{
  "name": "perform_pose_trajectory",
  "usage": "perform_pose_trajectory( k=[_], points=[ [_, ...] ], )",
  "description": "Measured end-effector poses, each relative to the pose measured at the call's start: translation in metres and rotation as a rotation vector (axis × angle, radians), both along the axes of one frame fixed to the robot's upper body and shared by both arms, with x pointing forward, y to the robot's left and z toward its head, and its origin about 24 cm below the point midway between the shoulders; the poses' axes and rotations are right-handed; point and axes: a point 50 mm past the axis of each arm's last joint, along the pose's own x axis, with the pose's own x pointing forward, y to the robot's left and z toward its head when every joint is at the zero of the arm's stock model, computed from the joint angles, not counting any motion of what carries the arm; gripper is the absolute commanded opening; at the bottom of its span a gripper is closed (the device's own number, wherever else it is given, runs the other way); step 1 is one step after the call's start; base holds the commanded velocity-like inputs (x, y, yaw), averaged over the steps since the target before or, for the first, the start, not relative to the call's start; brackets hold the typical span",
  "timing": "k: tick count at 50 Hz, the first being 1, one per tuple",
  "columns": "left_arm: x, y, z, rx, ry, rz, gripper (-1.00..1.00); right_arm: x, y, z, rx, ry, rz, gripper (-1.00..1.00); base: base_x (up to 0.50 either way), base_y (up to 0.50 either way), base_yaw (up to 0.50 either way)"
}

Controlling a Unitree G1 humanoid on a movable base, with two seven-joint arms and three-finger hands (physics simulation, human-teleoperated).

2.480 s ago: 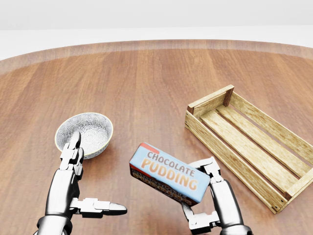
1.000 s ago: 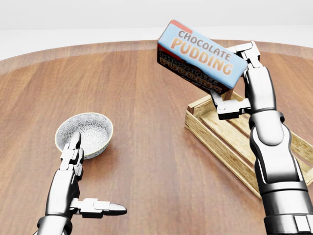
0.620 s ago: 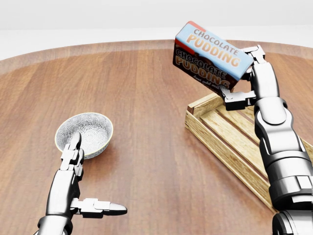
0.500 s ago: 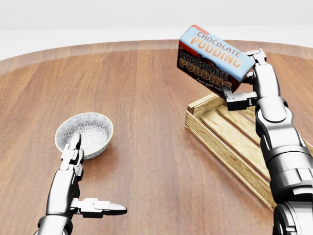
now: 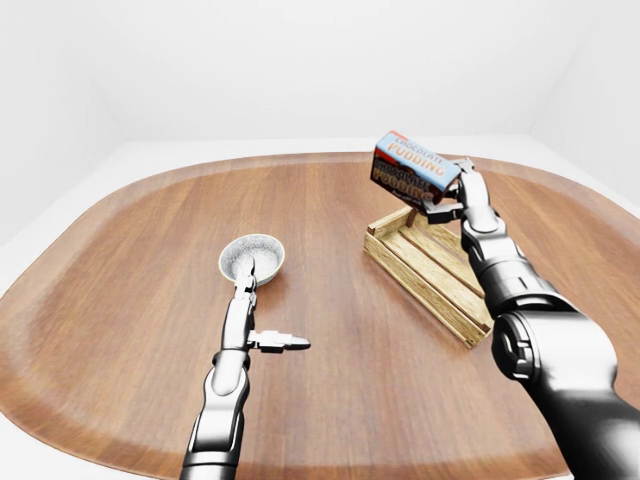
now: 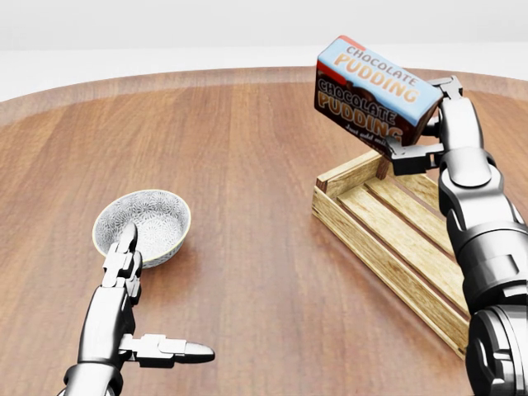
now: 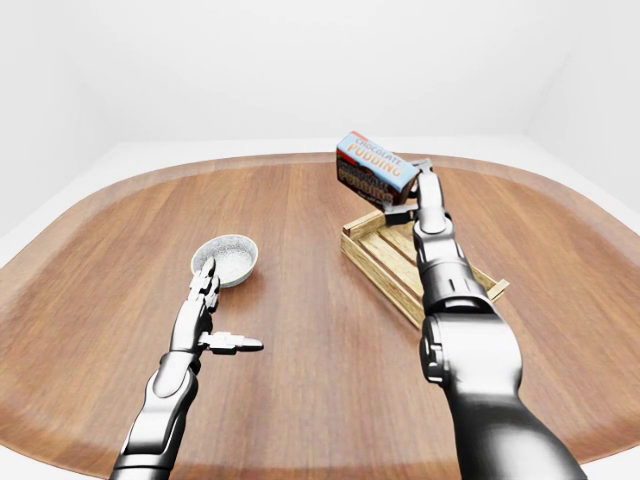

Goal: Pick up the chocolate pudding and put it in the tray.

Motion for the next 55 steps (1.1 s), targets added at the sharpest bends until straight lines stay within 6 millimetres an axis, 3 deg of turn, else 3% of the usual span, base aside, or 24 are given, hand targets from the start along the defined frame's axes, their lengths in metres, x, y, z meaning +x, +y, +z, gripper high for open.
perform_pose_trajectory(
  k=[18, 55],
  points=[
    [0.000, 0.000, 0.000, 0.002, 0.001, -0.002, 1.00, -0.001, -0.009, 0.003, -0.005, 0.008, -0.043, -1.00, 0.00, 0.00, 0.00],
    [0.001, 0.000, -0.001, -0.001, 0.006, 0.002, 1.00, -0.015, -0.039, -0.019, 0.060, 0.063, -0.132, -1.00, 0.00, 0.00, 0.00]
  ],
)
